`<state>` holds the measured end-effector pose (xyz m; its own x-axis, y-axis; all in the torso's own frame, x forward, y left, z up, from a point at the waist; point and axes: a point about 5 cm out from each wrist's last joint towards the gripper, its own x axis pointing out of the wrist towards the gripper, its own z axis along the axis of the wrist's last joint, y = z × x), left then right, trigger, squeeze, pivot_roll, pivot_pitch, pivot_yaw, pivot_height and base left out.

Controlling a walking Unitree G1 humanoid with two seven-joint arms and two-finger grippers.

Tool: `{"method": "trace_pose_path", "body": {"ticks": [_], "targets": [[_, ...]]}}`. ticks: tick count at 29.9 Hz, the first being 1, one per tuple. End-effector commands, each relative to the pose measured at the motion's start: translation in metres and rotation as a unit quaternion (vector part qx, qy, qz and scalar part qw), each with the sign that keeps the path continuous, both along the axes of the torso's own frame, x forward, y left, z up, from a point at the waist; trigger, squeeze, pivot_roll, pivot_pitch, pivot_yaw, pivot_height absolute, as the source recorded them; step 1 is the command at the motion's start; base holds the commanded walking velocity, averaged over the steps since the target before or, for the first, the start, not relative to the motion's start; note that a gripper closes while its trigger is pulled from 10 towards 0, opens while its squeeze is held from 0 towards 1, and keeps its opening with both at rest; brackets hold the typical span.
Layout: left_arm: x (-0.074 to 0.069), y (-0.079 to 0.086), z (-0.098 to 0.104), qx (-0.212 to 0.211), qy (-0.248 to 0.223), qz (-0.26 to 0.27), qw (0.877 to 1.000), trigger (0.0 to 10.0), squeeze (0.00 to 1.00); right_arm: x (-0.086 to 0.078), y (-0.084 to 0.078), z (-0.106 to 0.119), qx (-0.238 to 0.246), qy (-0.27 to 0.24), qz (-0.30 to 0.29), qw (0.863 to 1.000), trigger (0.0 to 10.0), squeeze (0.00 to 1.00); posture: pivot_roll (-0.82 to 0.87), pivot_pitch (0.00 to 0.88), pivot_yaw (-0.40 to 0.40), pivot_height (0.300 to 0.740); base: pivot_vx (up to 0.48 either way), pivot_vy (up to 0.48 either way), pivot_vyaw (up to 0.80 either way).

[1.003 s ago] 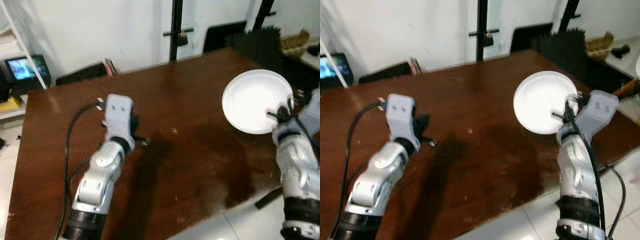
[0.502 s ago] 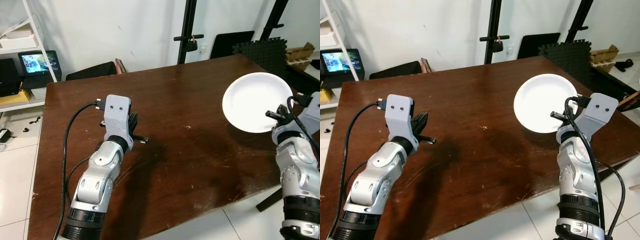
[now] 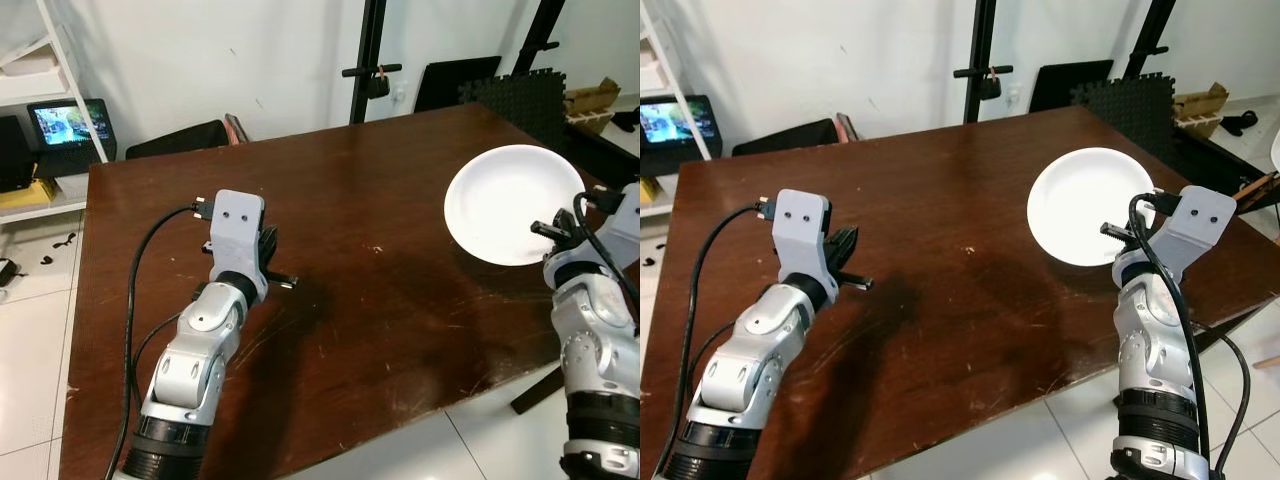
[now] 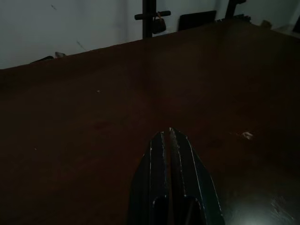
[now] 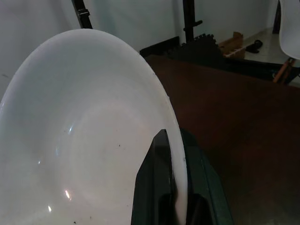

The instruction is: Setting the table

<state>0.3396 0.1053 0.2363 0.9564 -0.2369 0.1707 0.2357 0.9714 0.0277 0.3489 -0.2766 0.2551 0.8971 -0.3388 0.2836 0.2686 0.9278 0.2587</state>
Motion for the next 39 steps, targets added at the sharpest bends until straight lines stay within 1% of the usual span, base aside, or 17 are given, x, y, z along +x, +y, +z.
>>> {"method": "trace_pose_path", "body": {"ticks": [1,3,8,12,18,24,39], "targets": [[-0.0005,-0.0012,-0.006,0.002,0.01,-0.002,1.0,10.0,0.0,-0.0014,-0.0011,0.0003,0.003,-0.005,-0.002,1.0,10.0,0.0,-0.04,0.131,0.085,0.74,0.315,-0.36,0.0],[-0.0005,-0.0012,-0.0058,0.001,0.01,-0.002,1.0,10.0,0.0,-0.0015,-0.001,0.0001,0.004,-0.005,-0.002,1.0,10.0,0.0,-0.04,0.13,0.086,0.74,0.319,-0.354,0.0],[-0.0005,-0.0011,-0.0057,-0.004,0.011,-0.002,1.0,10.0,0.0,-0.0018,-0.0008,-0.0002,0.004,-0.004,-0.001,1.0,10.0,0.0,-0.04,0.129,0.085,0.74,0.301,0.0,0.0],[-0.0013,-0.0024,-0.0059,-0.01,0.012,-0.006,1.0,10.0,0.0,-0.0022,-0.0004,-0.0004,0.003,-0.004,-0.001,1.0,10.0,0.0,-0.04,0.129,0.085,0.74,0.0,0.0,0.0],[-0.0012,-0.0027,-0.0063,-0.009,0.015,-0.01,1.0,10.0,0.0,-0.0019,0.0005,-0.0003,0.003,-0.004,0.0,1.0,10.0,0.0,-0.04,0.128,0.086,0.74,0.0,0.0,0.0],[-0.0025,-0.0057,-0.0075,-0.009,0.021,-0.025,0.999,10.0,0.0,-0.0016,0.0014,0.0004,0.003,-0.005,0.001,1.0,10.0,0.0,-0.04,0.131,0.088,0.74,0.0,0.0,0.0],[-0.0023,-0.0055,-0.0084,-0.004,0.024,-0.025,0.999,10.0,0.0,-0.0012,0.0024,0.0024,-0.001,-0.007,0.003,1.0,10.0,0.0,-0.04,0.14,0.087,0.74,0.0,0.0,0.0]]}}
